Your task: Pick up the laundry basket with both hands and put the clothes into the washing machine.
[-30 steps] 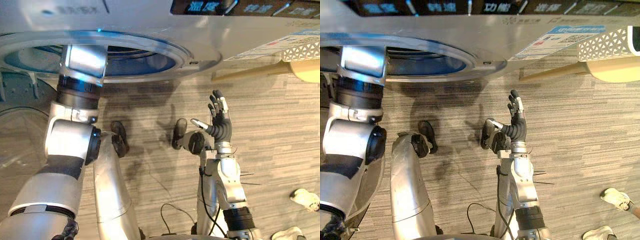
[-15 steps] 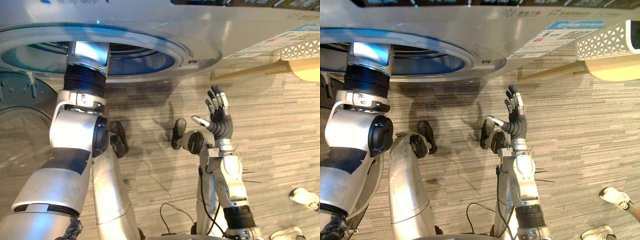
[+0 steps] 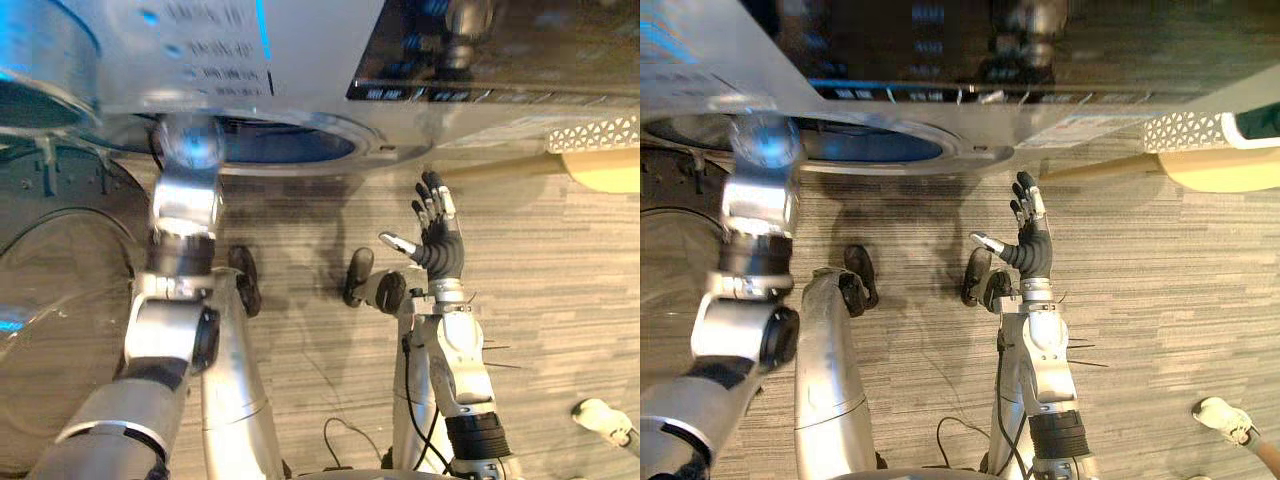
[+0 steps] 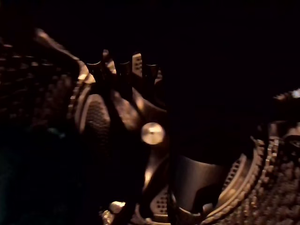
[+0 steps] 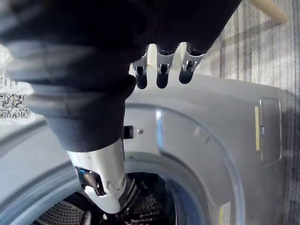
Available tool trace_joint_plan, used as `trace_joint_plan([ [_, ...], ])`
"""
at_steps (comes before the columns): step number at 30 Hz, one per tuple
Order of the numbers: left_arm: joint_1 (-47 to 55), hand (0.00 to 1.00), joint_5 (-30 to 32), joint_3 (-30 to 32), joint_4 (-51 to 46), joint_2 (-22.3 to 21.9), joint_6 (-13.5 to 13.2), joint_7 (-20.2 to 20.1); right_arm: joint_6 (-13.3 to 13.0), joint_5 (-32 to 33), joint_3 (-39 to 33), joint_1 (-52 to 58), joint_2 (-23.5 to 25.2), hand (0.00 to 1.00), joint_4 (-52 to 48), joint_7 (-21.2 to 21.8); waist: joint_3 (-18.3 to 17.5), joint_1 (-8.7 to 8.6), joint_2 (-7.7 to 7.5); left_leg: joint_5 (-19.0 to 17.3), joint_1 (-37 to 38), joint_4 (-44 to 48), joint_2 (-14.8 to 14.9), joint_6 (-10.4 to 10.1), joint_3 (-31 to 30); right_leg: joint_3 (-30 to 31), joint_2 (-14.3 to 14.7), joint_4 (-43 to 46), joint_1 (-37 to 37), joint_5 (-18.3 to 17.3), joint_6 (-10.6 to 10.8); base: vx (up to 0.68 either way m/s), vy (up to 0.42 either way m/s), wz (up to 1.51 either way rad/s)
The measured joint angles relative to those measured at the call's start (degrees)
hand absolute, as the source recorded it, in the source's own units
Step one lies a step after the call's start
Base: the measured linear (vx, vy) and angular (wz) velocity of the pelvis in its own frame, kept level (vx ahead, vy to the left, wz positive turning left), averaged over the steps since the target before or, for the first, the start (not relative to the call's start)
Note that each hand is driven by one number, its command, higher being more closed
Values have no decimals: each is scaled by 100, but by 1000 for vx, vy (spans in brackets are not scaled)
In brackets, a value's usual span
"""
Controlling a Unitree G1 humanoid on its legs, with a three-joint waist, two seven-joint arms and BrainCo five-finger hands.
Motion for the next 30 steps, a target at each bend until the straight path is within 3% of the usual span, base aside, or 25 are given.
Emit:
trace_joint_plan([
  [2,925,0,-182,-75,-366,-473,-57,-31,75,-49,-73,62,-42,0,64,-5,0,11,0,33,478,-324,-48,-49,28,-30,1,-251,453,-12,18,46,-34,14],
  [5,1946,0,-90,-449,-640,-761,-248,-111,119,-50,-81,416,-68,0,122,1,-40,51,7,114,1246,-819,-69,-97,39,-167,9,-671,1238,-29,39,48,-54,17],
  [8,2957,0,237,-726,-668,-923,-354,-138,129,-150,-71,935,-182,0,311,17,-531,109,49,172,1971,-1339,-107,-163,71,-296,10,-1127,1989,-40,58,112,-56,18],
  [13,3883,0,335,-756,-518,-908,-502,-284,154,-152,-74,1424,-273,0,708,67,-918,158,95,220,3014,-2040,-184,-170,116,-469,-6,-1801,3095,-46,111,123,-22,19],
  [19,4516,0,312,-615,814,-795,-532,-505,240,-156,-28,1706,-382,0,1373,105,-1087,179,126,550,4673,-3316,-365,-101,446,-489,-60,-2859,4583,154,292,124,-4,8],
  [23,4613,0,-15,-384,2046,-824,-668,-629,231,-147,-66,1725,-381,0,2117,94,-1408,172,190,902,5629,-4418,-413,-81,743,-463,37,-3814,5346,495,391,128,20,-12],
  [26,4557,0,-119,-239,3196,-823,-750,-741,235,-146,-249,1557,-455,0,3385,1,-1727,162,410,1486,6463,-5761,-479,-83,919,-473,236,-4993,6008,1012,470,143,32,-12],
  [30,4559,0,-119,-171,3755,-735,-768,-747,364,-147,-498,1310,-608,0,4500,-33,-1789,155,605,1752,7027,-6445,-504,-73,1041,-439,431,-5916,6625,1472,508,78,59,-16],
])
